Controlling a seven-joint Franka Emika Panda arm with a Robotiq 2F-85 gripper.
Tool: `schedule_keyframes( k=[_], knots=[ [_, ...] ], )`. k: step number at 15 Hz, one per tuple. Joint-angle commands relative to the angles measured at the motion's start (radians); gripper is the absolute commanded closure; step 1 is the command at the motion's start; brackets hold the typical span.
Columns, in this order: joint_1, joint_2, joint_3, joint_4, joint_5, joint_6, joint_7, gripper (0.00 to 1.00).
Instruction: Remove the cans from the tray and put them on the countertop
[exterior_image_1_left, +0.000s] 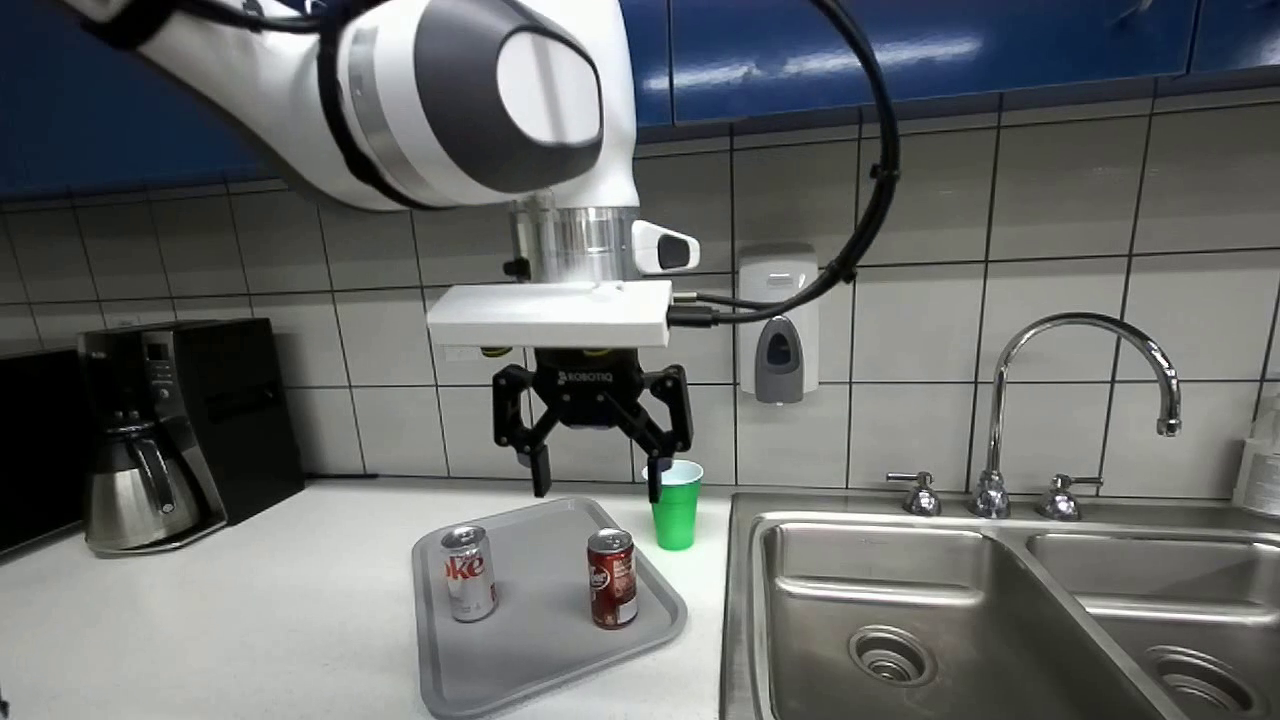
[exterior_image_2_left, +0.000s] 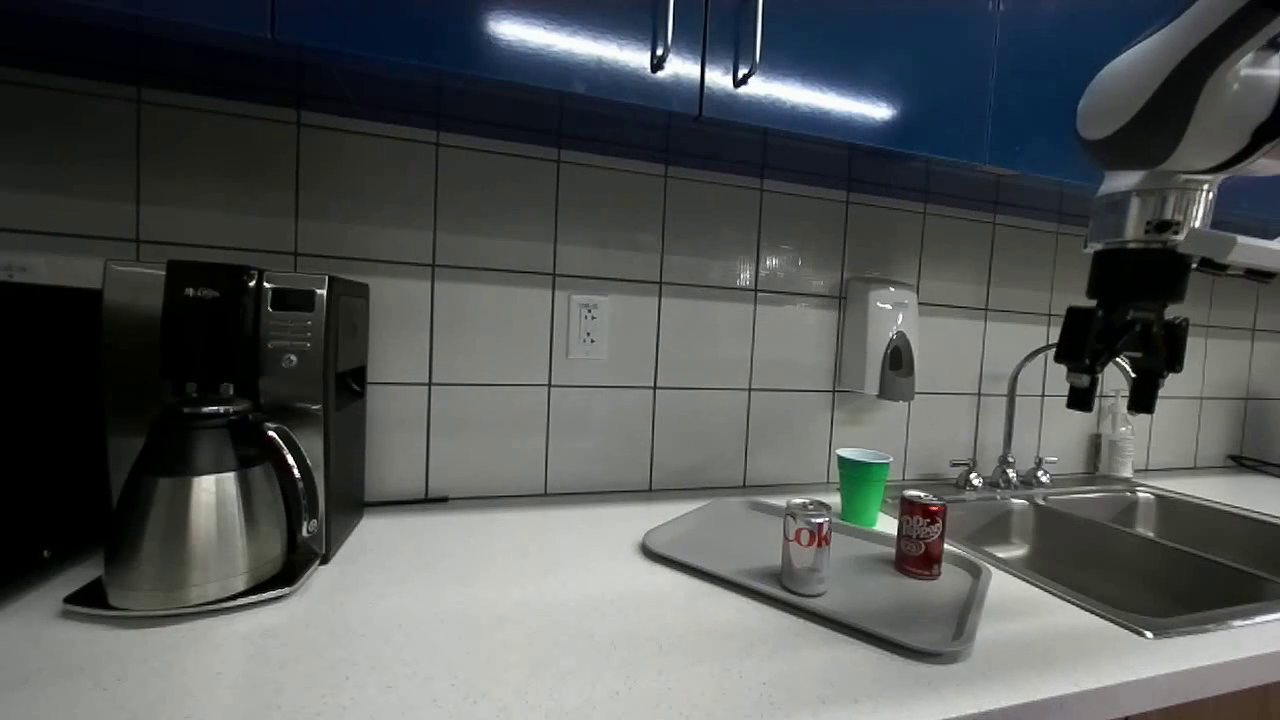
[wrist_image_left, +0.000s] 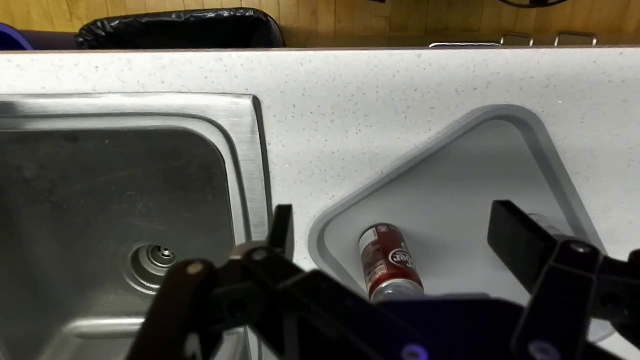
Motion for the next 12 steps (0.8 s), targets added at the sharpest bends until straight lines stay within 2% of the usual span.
schedule_keyframes(
  k=[1, 6, 12],
  knots=[
    [-0.020, 0.156, 0.018, 0.029, 0.005, 0.093, 0.015, 0.00],
    [-0.005, 0.330, 0.043, 0.076, 0.050, 0.183, 0.031, 0.00],
    [0.005, 0.473, 0.110, 0.172, 0.103, 0.213, 0.064, 0.00]
  ],
)
